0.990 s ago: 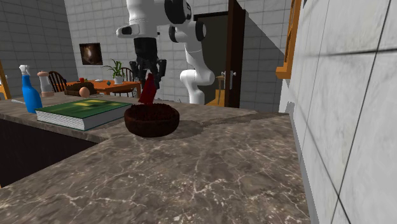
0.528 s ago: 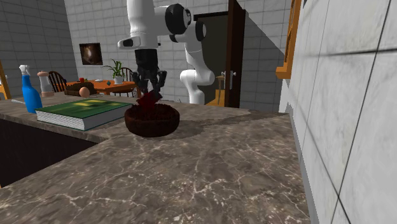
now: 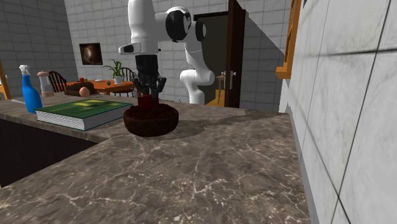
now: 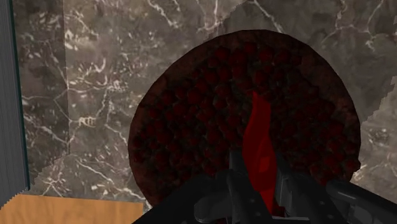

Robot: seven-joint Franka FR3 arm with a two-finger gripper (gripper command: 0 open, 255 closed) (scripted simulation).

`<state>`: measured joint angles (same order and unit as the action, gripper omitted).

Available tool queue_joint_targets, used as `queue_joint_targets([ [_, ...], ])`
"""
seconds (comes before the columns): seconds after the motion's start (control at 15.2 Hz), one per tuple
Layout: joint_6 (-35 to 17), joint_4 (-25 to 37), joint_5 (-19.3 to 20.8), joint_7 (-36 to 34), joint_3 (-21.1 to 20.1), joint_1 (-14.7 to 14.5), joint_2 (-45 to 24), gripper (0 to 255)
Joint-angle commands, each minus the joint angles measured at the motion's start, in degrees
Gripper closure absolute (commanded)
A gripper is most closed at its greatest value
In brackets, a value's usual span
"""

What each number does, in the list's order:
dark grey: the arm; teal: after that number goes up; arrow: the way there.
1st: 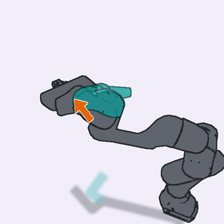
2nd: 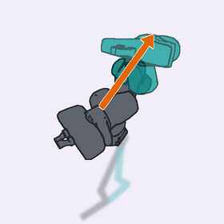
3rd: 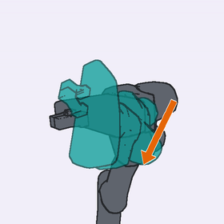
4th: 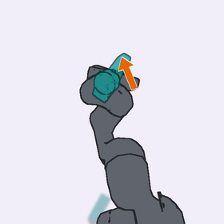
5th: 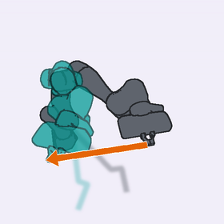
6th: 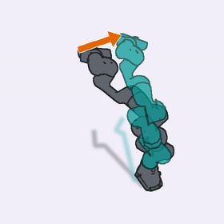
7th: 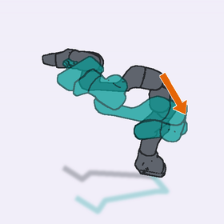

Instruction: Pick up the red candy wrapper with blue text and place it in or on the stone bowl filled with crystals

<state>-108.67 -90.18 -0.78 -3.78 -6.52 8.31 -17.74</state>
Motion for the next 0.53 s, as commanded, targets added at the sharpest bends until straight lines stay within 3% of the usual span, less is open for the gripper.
queue_joint_targets([
  [0.0,0.0,-0.3,0.0,-0.1,0.0,0.0,-0.5,255],
  [0.13,0.0,-0.3,0.0,-0.1,0.0,0.0,-0.5,255],
  [0.2,0.1,0.1,0.1,-0.1,0.0,-0.1,-0.8,0],
  [0.46,-0.2,-0.4,0.0,0.1,0.1,0.1,-0.5,0],
])
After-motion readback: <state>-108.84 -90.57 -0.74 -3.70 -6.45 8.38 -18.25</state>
